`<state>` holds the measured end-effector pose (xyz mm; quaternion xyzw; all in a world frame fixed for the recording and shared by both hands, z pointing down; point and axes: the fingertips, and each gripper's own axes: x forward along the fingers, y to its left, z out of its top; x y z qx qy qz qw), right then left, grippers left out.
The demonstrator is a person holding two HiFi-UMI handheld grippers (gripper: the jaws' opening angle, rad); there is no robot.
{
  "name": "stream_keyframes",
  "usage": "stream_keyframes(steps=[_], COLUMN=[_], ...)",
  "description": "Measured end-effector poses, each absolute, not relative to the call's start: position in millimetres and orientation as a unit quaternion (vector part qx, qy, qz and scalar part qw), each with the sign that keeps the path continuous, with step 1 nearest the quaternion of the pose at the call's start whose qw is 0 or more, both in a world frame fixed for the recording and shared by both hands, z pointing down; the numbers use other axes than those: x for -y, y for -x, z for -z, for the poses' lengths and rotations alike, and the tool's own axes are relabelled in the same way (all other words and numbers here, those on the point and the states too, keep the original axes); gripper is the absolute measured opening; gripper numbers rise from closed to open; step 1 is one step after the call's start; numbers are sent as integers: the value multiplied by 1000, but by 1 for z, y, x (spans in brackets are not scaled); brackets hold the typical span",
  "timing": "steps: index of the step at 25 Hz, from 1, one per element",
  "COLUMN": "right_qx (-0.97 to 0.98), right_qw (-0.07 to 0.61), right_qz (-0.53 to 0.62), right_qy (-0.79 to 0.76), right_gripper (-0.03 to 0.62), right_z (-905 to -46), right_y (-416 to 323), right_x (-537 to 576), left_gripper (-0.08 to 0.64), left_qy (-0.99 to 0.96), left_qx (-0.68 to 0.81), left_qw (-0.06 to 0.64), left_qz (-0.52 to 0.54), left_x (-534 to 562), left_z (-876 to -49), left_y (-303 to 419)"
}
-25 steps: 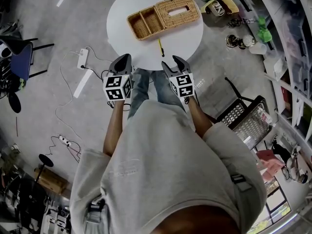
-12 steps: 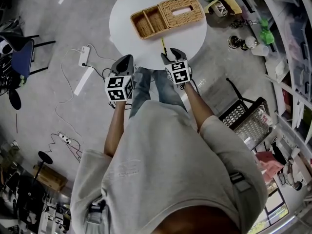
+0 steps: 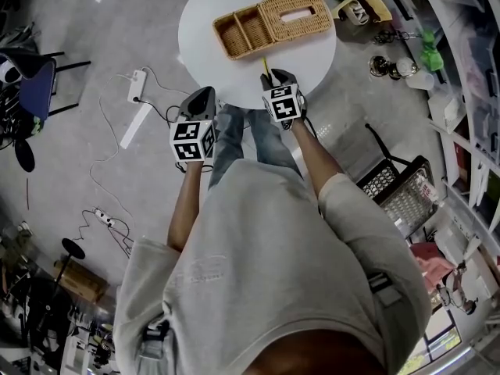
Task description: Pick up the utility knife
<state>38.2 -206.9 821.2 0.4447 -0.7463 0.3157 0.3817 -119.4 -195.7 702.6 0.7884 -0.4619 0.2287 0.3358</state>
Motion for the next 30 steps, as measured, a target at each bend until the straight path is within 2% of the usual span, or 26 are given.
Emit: stream_keyframes(steps=[6,8,16,30], right_qx=[744,744,743,768], right_qw=[393,396,390,308], right_qz=[-305,-304,-314,-279], right_qy=[-446,-444,-444,-487], right_gripper=[112,84,80,80], right_z=[-821,-821,-819,-757], right_y=[-39,-37,-37,-51], right_x=[204,204,205,216], left_gripper=[20,20,20,20], left_qy=[-788,-789,-791,-805], left_qx=[461,460,459,452], left_qw=[336,336,333,315], left_qz=[-230,-230,-228,-223], left_x=[194,194,197,213], left_z=[-705,-704,-700,-686], left_y=[119,119,121,111])
